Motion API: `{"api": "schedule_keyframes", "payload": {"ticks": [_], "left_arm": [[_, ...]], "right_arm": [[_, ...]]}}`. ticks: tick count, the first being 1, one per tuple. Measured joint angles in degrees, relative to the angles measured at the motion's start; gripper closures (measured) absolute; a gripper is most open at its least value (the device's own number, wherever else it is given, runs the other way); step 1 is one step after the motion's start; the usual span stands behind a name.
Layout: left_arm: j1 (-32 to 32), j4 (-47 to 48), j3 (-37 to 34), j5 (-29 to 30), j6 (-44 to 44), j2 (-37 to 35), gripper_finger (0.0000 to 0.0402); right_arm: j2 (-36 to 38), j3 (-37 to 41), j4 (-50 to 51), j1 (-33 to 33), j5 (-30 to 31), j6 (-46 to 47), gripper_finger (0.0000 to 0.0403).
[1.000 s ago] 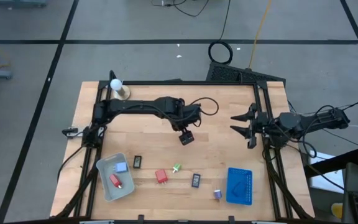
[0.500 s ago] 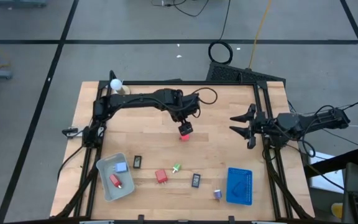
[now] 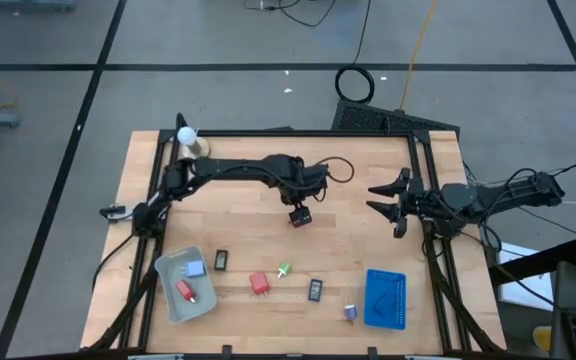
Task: Pick & Place Office items
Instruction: Put the pink power adapter into the gray bin
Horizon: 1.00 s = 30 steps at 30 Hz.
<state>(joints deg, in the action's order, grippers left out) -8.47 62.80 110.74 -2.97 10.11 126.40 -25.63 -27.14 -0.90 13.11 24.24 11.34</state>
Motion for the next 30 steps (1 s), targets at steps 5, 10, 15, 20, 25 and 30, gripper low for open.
{"api": "schedule_keyframes", "payload": {"ticks": [5,10,15,20,25,30], "left_arm": [[1.0,0.1,0.0,-0.2,0.5,2.8,0.0089],[2.5,-0.2,0.0,-0.7,1.0,4.2,0.0089],[3.4,-0.7,0.0,-0.9,1.1,5.2,0.0089],[2.9,-1.9,0.0,-1.3,2.6,6.5,0.0089],[2.3,-2.8,0.1,-1.4,2.7,7.5,0.0089],[2.1,-2.5,0.0,-1.7,2.2,8.3,0.009]], "right_arm": [[-0.8,0.0,-0.1,0.0,0.3,0.4,0.0229],[-1.0,0.0,-0.1,0.0,1.5,1.5,0.0229],[-1.0,0.0,-0.1,0.0,1.5,1.7,0.0229],[-1.0,0.0,-0.9,0.0,1.5,1.7,0.0229],[-1.0,0.0,-1.1,0.0,1.5,3.3,0.0229],[-1.0,0.0,-1.1,0.0,1.3,4.7,0.0229]]}}
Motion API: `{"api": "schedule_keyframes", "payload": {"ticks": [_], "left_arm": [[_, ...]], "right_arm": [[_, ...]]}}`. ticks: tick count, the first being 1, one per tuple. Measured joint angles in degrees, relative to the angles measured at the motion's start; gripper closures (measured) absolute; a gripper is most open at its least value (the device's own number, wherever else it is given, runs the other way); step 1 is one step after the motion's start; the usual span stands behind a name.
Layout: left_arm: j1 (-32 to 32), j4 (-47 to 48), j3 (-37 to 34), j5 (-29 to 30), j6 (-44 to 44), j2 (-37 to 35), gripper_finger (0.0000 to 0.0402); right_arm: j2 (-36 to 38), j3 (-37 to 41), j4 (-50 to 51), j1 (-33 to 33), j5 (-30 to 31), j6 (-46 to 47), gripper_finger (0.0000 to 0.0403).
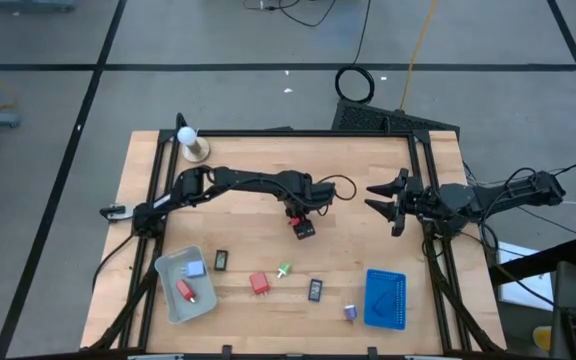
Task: Pick & Place Office items
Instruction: Put the pink power adapter into the gray bin
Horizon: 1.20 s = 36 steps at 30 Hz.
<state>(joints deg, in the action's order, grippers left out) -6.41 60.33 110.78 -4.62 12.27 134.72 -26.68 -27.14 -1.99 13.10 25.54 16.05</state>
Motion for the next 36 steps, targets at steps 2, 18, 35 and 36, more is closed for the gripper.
{"api": "schedule_keyframes", "payload": {"ticks": [2,18,35,36], "left_arm": [[0.0,0.5,0.0,-0.2,-0.7,0.0,0.009],[0.1,0.0,0.0,1.0,-2.1,0.1,0.0254],[0.2,2.4,-0.1,0.3,-1.6,-0.8,0.0254],[0.2,3.1,-0.1,0.3,-1.7,-1.2,0.0254]], "right_arm": [[0.0,0.0,0.0,0.0,0.0,0.0,0.0229],[0.0,0.0,0.1,0.0,0.0,0.0,0.0229],[0.0,0.0,0.1,0.0,-0.1,0.0,0.0229],[0.0,0.0,0.1,0.0,-0.1,0.0,0.0229]]}}
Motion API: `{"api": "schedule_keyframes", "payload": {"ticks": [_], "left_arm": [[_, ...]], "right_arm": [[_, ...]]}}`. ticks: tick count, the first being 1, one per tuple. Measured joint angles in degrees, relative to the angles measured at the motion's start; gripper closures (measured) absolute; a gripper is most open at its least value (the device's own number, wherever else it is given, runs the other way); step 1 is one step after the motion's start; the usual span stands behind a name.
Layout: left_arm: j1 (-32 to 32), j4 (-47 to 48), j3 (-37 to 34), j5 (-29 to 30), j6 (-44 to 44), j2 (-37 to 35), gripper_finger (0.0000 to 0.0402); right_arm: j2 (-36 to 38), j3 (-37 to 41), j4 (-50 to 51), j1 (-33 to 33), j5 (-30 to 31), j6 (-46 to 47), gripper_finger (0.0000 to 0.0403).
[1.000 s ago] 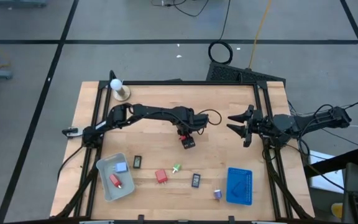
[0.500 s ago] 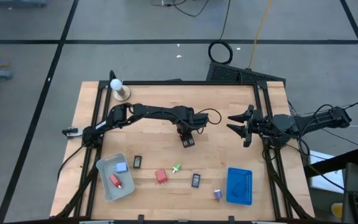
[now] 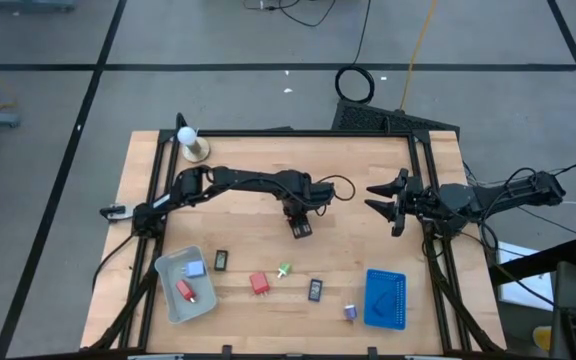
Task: Pick & Place Office items
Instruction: Put the pink power adapter into the gray bin
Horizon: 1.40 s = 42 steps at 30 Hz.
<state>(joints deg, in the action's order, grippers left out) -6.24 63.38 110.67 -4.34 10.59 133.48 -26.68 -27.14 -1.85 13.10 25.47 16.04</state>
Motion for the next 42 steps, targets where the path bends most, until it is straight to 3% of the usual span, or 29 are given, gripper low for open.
{"api": "schedule_keyframes", "payload": {"ticks": [15,28,42], "left_arm": [[0.0,3.4,0.1,1.8,0.7,-9.2,0.0254],[0.5,10.2,0.2,4.1,3.6,-21.2,0.0254],[4.3,21.4,0.2,4.5,11.8,-32.7,0.0254]], "right_arm": [[-0.3,0.0,0.5,0.0,0.0,-0.2,0.0229],[-0.4,0.0,1.3,0.0,0.0,-0.2,0.0229],[-0.5,0.0,1.7,0.0,0.0,-0.2,0.0229]]}}
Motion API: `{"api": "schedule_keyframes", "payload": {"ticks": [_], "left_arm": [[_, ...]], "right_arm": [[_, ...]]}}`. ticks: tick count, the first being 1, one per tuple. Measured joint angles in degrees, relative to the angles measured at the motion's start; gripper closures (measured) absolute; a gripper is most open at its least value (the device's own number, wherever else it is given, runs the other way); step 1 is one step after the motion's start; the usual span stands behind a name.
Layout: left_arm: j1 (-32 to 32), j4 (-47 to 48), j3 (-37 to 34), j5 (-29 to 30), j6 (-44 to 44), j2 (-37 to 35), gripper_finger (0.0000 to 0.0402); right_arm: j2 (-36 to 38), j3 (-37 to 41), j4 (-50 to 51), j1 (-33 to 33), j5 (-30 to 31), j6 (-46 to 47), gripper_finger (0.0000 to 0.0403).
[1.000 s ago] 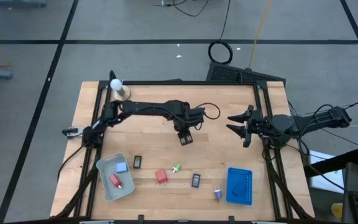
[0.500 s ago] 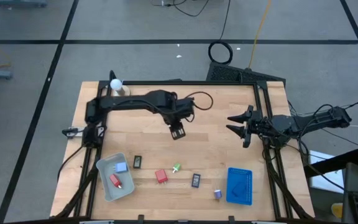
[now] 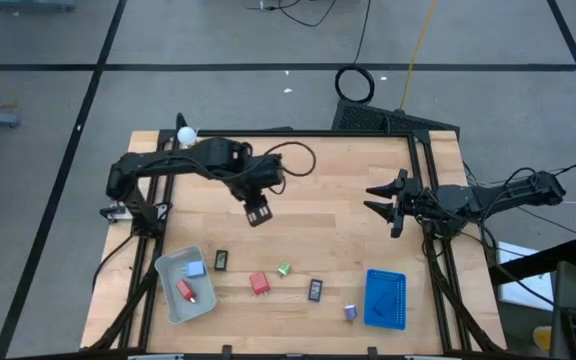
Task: Pick & Place Office items
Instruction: Put the pink power adapter into the gray bin
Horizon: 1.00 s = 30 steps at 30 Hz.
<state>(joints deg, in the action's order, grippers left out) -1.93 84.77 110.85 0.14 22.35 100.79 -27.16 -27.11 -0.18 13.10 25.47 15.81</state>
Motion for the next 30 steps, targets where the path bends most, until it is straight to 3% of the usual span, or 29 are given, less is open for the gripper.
{"api": "schedule_keyframes", "payload": {"ticks": [5,12,22,26,30], "left_arm": [[3.2,5.2,0.0,0.0,3.9,-3.1,0.0254],[7.3,5.5,-0.4,-0.1,9.5,-7.5,0.0254],[14.6,5.2,-1.2,0.0,6.7,-9.4,0.0254],[17.8,5.1,-5.0,-0.1,4.2,-10.9,0.0254],[21.6,5.4,-13.5,-0.2,1.3,-15.2,0.0254]], "right_arm": [[0.0,0.0,0.1,0.0,0.0,0.0,0.0229],[0.0,0.0,0.3,0.0,0.0,0.0,0.0229],[-0.3,0.0,0.3,0.0,0.0,2.4,0.0229],[-1.2,0.0,0.3,0.0,0.4,6.0,0.0229],[-2.8,0.0,0.5,0.0,4.6,9.2,0.0229]]}}
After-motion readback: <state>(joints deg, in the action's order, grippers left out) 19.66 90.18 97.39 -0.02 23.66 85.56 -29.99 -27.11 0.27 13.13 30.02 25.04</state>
